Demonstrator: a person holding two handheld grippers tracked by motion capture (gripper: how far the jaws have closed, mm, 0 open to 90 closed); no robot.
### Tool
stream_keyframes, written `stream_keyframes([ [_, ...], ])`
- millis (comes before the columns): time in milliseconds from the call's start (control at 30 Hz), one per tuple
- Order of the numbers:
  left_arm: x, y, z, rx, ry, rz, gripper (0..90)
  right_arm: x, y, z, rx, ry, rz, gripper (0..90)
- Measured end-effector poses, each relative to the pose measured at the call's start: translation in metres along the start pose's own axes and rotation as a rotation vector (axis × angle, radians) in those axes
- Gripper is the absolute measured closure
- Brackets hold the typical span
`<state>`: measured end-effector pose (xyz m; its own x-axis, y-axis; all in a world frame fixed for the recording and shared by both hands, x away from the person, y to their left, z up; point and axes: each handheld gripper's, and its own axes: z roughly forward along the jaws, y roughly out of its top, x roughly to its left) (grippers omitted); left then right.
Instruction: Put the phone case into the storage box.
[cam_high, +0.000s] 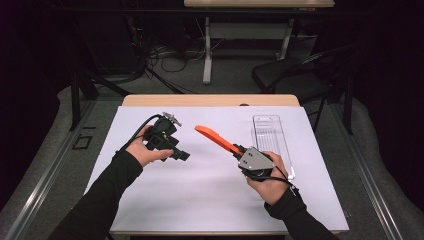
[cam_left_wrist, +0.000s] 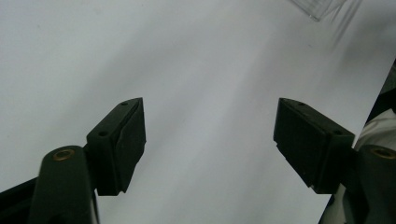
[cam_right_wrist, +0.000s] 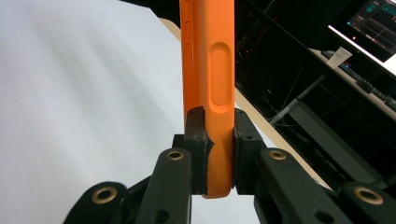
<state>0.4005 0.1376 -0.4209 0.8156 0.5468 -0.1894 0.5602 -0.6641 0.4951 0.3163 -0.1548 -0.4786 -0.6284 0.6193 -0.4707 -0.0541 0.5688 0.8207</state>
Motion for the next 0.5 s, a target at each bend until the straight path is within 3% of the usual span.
stream_keyframes([
  [267, -0.0001, 0.0006, -0.0006, -0.072, -0.03, -0.018, 34.9, -0.0037, -0.001, 0.0007, -0.037, 0.032, 0.135, 80.4],
  [500, 0.0014, -0.0014, 0.0027, -0.128, -0.061, -0.038, 48.8, -0.0017, -0.0006, 0.0008, -0.052, 0.035, 0.163, 80.4],
])
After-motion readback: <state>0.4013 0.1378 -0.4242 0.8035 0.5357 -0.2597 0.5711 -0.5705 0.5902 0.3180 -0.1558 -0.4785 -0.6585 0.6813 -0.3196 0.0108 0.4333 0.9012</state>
